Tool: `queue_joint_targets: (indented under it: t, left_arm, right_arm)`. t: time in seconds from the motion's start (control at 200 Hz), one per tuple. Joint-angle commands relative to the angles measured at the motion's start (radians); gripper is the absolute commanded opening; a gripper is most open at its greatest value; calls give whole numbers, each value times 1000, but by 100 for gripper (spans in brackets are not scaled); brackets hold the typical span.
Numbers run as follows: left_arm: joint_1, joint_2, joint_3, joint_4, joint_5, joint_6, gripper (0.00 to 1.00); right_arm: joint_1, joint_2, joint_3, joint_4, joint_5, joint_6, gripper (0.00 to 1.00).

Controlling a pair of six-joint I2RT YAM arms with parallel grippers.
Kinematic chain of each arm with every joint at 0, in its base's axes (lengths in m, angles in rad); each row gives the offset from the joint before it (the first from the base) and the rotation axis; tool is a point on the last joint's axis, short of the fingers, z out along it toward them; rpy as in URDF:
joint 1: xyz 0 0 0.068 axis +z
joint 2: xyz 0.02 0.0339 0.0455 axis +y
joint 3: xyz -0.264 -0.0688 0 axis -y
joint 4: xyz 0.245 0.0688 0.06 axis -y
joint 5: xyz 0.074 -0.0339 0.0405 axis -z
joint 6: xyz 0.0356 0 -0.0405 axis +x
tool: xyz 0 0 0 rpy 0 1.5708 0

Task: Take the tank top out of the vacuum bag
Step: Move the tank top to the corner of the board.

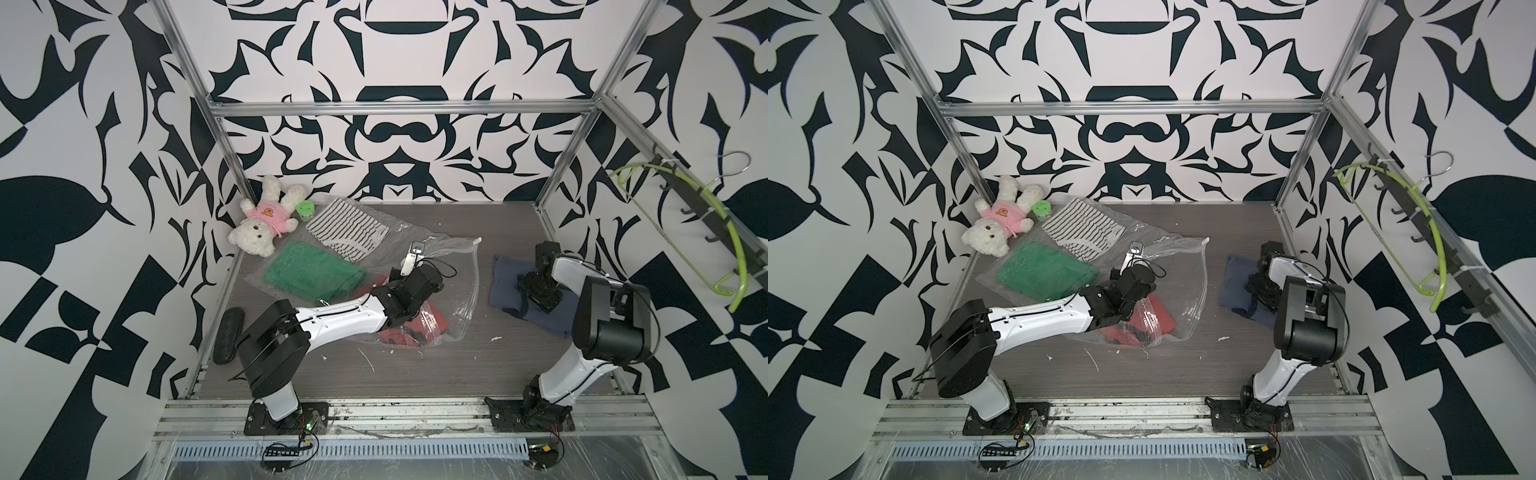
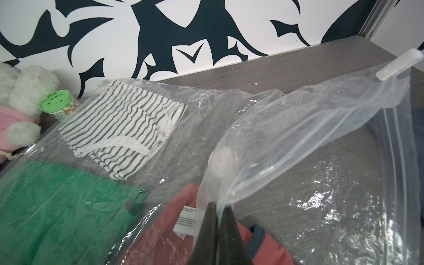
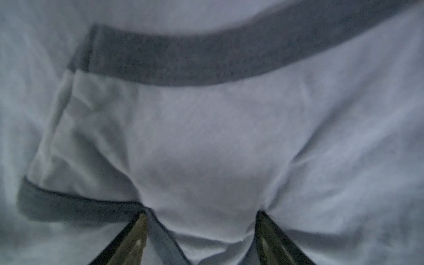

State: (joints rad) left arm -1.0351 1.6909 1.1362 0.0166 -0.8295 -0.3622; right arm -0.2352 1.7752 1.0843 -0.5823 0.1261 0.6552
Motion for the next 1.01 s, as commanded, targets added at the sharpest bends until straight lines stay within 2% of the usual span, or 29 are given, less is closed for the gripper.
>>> queue_joint_targets:
  t: [0.0,0.23,0.295,0.535,0.735,1.0]
  left_arm:
    - [7,-21,-4,-16,-21,8,0]
    - [7,-22,0,-21,-32,8,0]
    - [6,-25,-2,-29,-35,1,0]
    - [6,-62,-30,-57,-60,-30,1]
    - [6,-63,-26,-66,-63,-29,1]
    - [6,-54,-13,-58,-57,-18,1]
  right_arm:
    - [33,107,69,35,-61,-87,73]
    - [138,266,283,-33,-60,-209,73]
    - [139,307,334,-38,-109,-210,73]
    - [138,394,489,-72,-144,-251,73]
    - [121,478,645,-148,-121,-338,73]
    - [107,574,808,-215,-109,-324,71]
